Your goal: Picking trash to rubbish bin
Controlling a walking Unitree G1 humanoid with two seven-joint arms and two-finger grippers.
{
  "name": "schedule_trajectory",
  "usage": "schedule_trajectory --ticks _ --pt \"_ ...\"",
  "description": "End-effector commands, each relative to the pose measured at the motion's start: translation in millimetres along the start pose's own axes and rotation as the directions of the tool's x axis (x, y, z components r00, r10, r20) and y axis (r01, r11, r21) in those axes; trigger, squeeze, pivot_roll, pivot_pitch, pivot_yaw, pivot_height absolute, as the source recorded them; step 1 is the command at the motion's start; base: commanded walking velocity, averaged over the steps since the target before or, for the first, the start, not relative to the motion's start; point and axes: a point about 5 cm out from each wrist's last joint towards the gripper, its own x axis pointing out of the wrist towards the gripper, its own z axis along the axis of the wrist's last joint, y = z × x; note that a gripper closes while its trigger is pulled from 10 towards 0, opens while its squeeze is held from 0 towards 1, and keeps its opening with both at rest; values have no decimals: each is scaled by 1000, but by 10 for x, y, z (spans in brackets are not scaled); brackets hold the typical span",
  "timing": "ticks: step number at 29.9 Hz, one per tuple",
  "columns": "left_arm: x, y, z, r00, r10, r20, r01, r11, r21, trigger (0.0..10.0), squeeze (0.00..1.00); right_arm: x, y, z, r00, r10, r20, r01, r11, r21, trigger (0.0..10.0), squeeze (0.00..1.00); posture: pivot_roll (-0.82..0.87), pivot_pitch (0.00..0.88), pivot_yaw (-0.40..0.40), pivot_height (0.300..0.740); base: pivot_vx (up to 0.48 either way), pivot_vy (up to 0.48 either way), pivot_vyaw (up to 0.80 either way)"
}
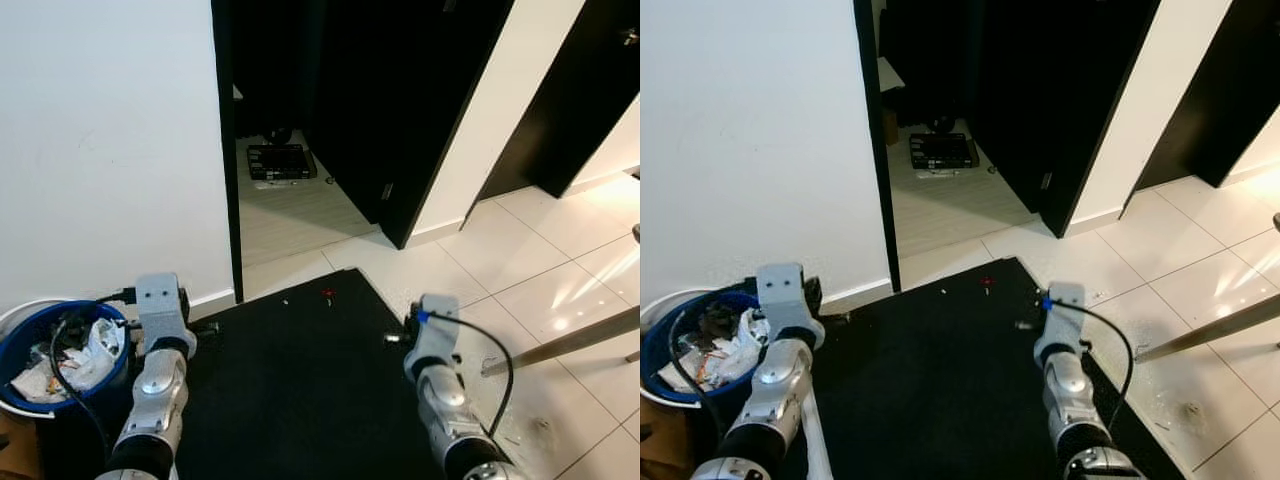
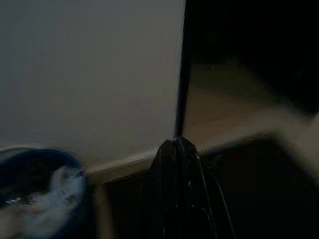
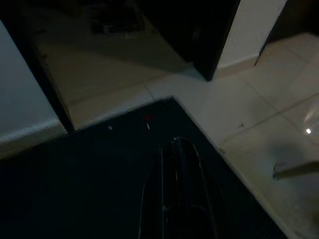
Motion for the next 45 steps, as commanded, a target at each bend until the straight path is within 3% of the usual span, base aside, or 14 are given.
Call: schedule_trajectory --ticks 1,3,7,8,11,13,14,16,20,25,40,45 --pt "-99 88 -263 991 22 -132 -10 996 90 10000 0 -56 -54 -173 995 -14 -103 9 999 -44 10000 0 14 0 -50 740 0 0 0" --pt "-220 240 -480 970 63 -233 -19 982 187 10000 0 -112 -49 -274 990 9 -141 -17 998 -59 10000 0 11 0 -48 740 0 0 0" --pt "-291 314 -572 957 91 -275 -40 982 186 10000 0 -147 -46 -317 989 21 -148 -31 998 -61 10000 0 16 0 -52 740 0 0 0" --pt "-284 275 -548 959 107 -262 -78 990 121 10000 0 -182 -45 -371 986 17 -167 -27 998 -62 10000 0 27 0 -63 740 0 0 0" --pt "-252 181 -477 973 96 -209 -81 994 78 10000 0 -205 -35 -419 981 12 -191 -26 997 -70 10000 0 28 0 -66 740 0 0 0" --pt "-229 80 -477 971 74 -226 -58 995 75 10000 0 -219 1 -459 975 17 -221 -37 996 -85 10000 0 28 0 -65 740 0 0 0" --pt "-223 -34 -502 966 10 -259 1 999 40 10000 0 -230 65 -484 970 44 -238 -72 991 -109 10000 0 23 0 -63 740 0 0 0" --pt "-224 -91 -502 966 -27 -259 36 999 31 10000 0 -236 91 -494 968 57 -245 -89 989 -121 10000 0 23 0 -64 740 0 0 0" --pt "-236 -154 -524 961 -38 -274 66 993 96 10000 0 -243 108 -499 968 61 -243 -91 989 -115 10000 0 21 0 -62 740 0 0 0" --pt "-257 -184 -556 954 -42 -296 70 994 85 10000 0 -247 103 -503 967 67 -246 -97 989 -112 10000 0 18 0 -60 740 0 0 -178" --pt "-229 -222 -512 957 -63 -283 86 994 70 10000 0 -242 83 -501 966 59 -253 -87 991 -100 10000 0 14 0 -54 740 0 0 -800" --pt "-231 -265 -478 961 -102 -257 114 993 29 10000 0 -240 68 -499 965 56 -257 -84 992 -98 10000 0 12 0 -54 740 0 0 -800"
